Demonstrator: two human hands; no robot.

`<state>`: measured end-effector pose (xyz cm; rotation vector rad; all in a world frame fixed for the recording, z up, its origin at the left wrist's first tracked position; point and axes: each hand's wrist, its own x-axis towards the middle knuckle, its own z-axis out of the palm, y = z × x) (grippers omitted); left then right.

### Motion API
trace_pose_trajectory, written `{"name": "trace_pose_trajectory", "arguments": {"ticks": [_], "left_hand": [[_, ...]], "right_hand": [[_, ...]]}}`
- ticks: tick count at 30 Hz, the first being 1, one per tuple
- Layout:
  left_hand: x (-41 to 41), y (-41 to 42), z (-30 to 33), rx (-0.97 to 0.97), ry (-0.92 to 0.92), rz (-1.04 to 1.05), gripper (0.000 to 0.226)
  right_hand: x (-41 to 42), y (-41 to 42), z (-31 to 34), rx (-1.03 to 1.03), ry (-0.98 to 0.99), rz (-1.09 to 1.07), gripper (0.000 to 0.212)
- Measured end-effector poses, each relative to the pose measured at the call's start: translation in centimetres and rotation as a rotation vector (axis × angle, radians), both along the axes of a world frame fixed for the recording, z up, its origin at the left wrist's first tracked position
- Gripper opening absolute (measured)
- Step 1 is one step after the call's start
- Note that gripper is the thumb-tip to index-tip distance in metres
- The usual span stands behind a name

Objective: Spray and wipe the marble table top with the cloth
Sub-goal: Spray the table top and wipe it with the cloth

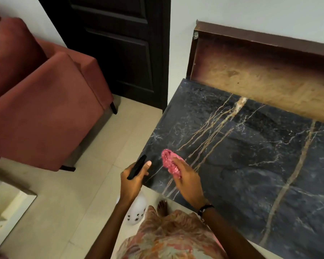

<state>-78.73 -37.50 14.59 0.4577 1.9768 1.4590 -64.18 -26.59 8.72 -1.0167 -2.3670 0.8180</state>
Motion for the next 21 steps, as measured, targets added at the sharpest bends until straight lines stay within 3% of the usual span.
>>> {"name": "trace_pose_trajectory", "arguments": {"ticks": [2, 5, 8, 13, 17, 21], "left_hand": [[-0.9, -0.4, -0.1, -0.012, 0.026, 0.022, 0.017], [-1.9, -1.0, 0.0, -0.028, 0.053, 0.029, 0.006], [-2.8, -1.1, 0.2, -0.036, 0.064, 0.037, 0.004], [-4.1, -1.2, -0.4, -0.051, 0.084, 0.059, 0.014], [-4.8, -1.3, -0.7, -0.046, 0.069, 0.085, 0.013], [-5.2, -1.0, -0.9, -0.051, 0.094, 0.081, 0.013]], "right_hand": [[-0.2, -0.7, -2.5, 0.265, -0.181, 0.278, 0.059], [1.0, -1.9, -5.1, 0.184, -0.433, 0.498, 0.066], [1.8, -2.4, -5.4, 0.070, -0.439, 0.447, 0.080], [0.5, -1.2, -5.5, 0.098, -0.497, 0.357, 0.067], [-1.8, 1.6, -6.3, 0.150, -0.553, 0.429, 0.068], [-7.8, 4.9, -6.5, 0.154, -0.634, 0.371, 0.075]]}}
